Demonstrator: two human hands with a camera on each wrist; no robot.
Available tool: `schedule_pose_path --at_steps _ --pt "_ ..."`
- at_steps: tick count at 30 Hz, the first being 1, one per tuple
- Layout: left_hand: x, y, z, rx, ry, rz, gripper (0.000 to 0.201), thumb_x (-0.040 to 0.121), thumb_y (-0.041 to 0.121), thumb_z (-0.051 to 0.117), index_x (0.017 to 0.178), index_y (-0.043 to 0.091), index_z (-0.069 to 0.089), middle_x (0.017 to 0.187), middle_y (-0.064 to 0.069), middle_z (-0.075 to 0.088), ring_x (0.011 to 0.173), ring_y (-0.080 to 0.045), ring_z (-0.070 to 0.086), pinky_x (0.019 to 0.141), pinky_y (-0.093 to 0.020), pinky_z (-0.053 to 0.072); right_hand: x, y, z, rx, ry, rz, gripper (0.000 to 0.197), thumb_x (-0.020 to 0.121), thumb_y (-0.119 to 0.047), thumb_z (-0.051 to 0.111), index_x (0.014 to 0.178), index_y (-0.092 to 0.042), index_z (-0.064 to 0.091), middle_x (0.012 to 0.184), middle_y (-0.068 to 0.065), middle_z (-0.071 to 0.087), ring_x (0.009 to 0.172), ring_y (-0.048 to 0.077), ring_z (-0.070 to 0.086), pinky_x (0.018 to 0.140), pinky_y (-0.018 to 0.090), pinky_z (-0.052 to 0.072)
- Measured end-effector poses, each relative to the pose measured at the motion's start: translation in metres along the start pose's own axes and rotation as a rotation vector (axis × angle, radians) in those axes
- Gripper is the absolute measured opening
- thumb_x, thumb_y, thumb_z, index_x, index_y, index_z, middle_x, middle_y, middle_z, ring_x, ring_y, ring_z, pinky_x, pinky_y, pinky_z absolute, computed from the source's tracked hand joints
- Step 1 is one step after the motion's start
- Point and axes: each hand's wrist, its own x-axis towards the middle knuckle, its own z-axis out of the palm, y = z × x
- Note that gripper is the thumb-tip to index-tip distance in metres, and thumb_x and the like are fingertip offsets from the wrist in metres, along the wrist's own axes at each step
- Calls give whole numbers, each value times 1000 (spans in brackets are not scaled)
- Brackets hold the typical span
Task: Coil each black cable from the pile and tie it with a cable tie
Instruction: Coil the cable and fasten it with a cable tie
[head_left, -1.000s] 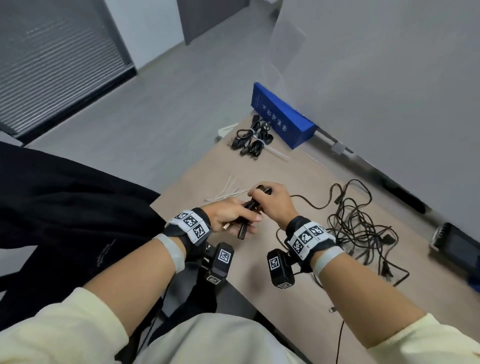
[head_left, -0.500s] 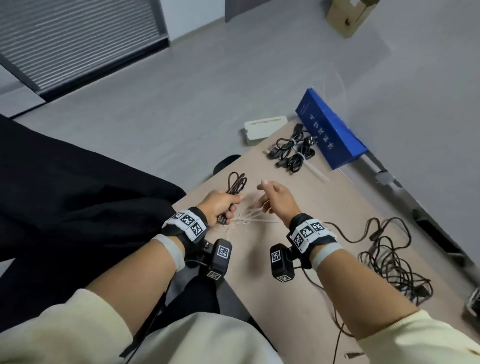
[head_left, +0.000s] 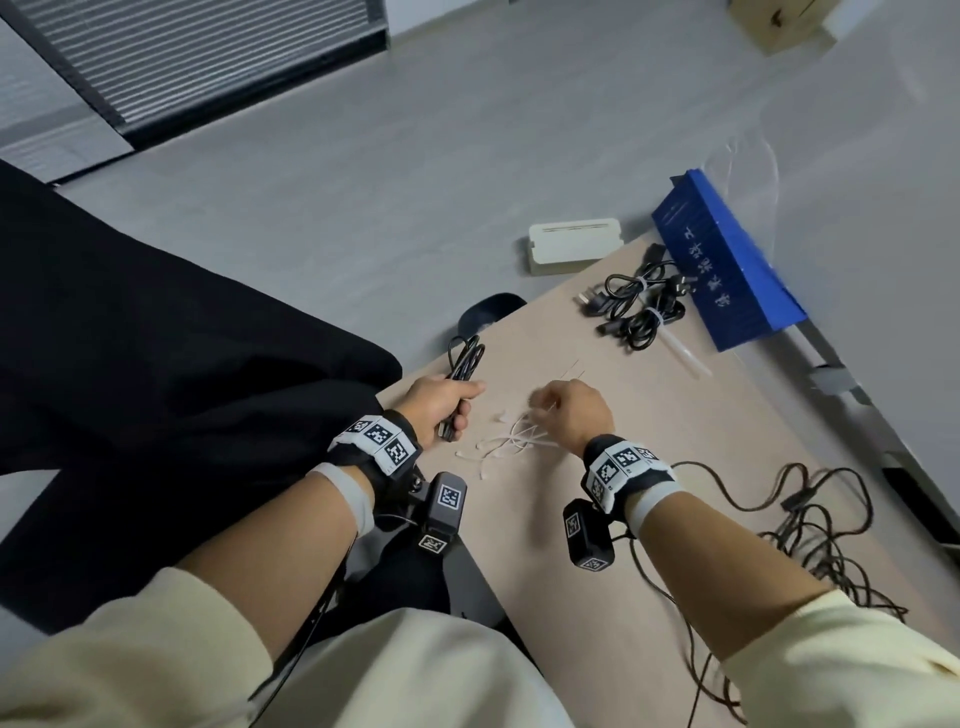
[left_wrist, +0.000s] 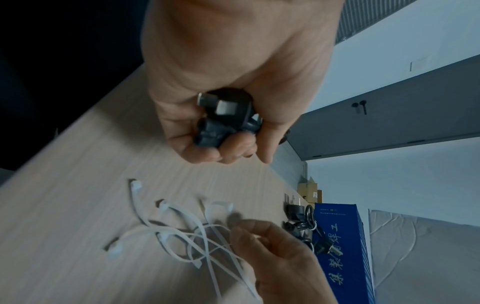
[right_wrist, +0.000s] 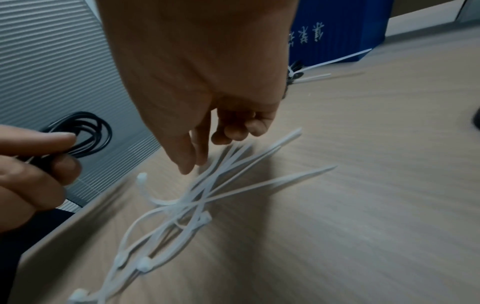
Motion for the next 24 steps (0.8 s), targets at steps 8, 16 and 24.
schedule_pose_path --at_steps 8,16,24 --pt "-4 -7 -6 26 -1 13 16 91 17 70 83 15 57 54 2 48 40 -11 40 46 -22 34 1 -27 17 -46 -152 -151 28 78 -27 76 105 -34 72 85 -14 62 84 10 57 73 24 43" --pt "-10 -9 -5 65 -17 39 18 89 17 72 84 15 55 55 1 48 41 -12 40 46 -23 33 -19 -30 6 195 -101 -194 22 83 -2 64 84 -19 78 65 -16 65 54 -5 56 63 12 45" --pt "-23 -11 25 136 -76 73 22 88 15 73 79 15 52 55 -1 47 38 -12 40 41 -21 34 -80 -5 -44 476 62 -202 16 87 -6 71 89 -22 73 83 5 77 70 12 67 74 20 52"
